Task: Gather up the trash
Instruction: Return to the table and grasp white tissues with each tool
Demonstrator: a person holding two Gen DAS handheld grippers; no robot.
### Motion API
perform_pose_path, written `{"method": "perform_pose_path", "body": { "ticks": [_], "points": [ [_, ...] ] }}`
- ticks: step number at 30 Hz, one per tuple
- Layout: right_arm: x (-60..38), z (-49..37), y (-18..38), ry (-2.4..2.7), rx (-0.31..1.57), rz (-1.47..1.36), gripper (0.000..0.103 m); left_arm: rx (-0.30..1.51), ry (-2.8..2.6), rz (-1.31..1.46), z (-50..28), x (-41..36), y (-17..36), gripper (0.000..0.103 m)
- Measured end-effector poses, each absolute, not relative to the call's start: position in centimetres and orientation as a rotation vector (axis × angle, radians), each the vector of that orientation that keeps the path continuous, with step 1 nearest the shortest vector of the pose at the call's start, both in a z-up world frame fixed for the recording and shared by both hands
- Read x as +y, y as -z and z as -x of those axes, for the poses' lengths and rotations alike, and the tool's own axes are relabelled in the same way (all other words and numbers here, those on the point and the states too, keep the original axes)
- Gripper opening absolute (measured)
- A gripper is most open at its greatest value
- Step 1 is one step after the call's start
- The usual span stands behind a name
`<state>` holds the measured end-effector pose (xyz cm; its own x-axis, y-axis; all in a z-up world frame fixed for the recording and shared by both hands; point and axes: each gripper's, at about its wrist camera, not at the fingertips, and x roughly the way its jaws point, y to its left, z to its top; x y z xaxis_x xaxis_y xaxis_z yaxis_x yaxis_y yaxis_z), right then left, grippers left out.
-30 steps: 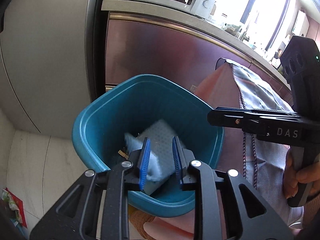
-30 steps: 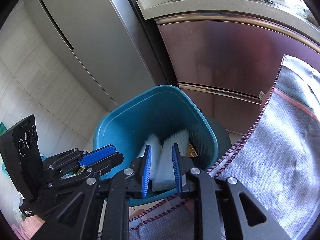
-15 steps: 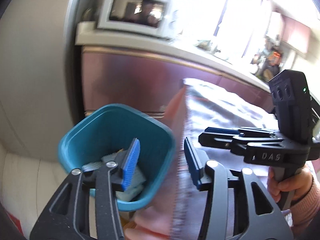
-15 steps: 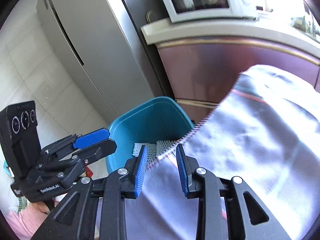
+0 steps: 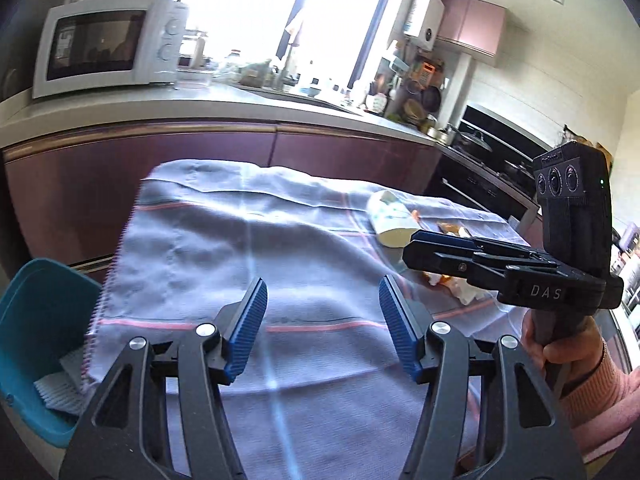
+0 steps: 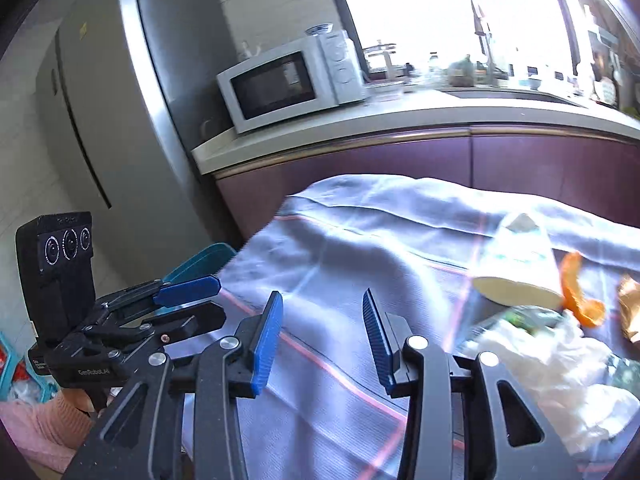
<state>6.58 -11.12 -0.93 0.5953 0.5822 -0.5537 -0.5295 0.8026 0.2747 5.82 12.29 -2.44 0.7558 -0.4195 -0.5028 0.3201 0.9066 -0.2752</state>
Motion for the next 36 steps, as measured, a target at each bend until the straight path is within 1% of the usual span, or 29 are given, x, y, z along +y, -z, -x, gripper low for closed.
{"method": "perform_pose_path", "body": {
  "ticks": [8,11,17,19,22,25,26,27,29,31,32,33,35,36],
  "points": [
    [-21.0,-5.6,2.5,-0.399,0.655,-0.146,0.041,0.655,0.557,0.105,-8.2,3.0,3.7,0.058],
    [-23.6,-5.2,3.1,-0.331,0.655,-0.156,0.044,0.673,0.584,0.078,-9.0,0.7,3.9,0.058],
    [-25.5,-5.3,4.8,-0.257,0.697,-0.147,0.051,0.735,0.618,0.036,-12.1,-2.4,4.4,0.058],
    [-25.6,-5.3,5.3,-0.249,0.708,-0.136,0.055,0.757,0.620,0.025,-13.1,-3.2,4.8,0.058],
    [-25.5,-5.5,6.0,-0.251,0.727,-0.128,0.056,0.799,0.630,0.036,-14.4,-4.0,5.5,0.058],
    [-25.1,-5.8,6.5,-0.260,0.742,-0.118,0.056,0.820,0.635,0.044,-15.3,-4.5,5.9,0.053],
    [-25.0,-5.8,6.7,-0.258,0.747,-0.112,0.056,0.826,0.638,0.049,-15.4,-4.6,6.0,0.047],
    [-24.9,-5.9,6.8,-0.254,0.752,-0.107,0.056,0.829,0.642,0.049,-15.5,-4.8,6.1,0.039],
    [-24.8,-6.0,6.9,-0.254,0.764,-0.106,0.054,0.835,0.643,0.046,-15.6,-5.1,6.2,0.026],
    [-24.8,-6.1,7.1,-0.257,0.776,-0.104,0.046,0.839,0.643,0.045,-15.5,-5.3,6.3,0.022],
    [-24.7,-6.2,7.1,-0.258,0.784,-0.101,0.038,0.840,0.642,0.046,-15.5,-5.3,6.4,0.017],
    [-24.7,-6.2,7.2,-0.261,0.790,-0.101,0.029,0.840,0.643,0.047,-15.2,-5.3,6.3,0.014],
    [-24.9,-6.1,7.3,-0.266,0.788,-0.112,0.026,0.835,0.643,0.052,-14.8,-5.2,6.2,0.012],
    [-25.1,-5.9,7.2,-0.274,0.782,-0.124,0.022,0.832,0.645,0.054,-14.6,-5.1,6.1,0.011]
  ]
}}
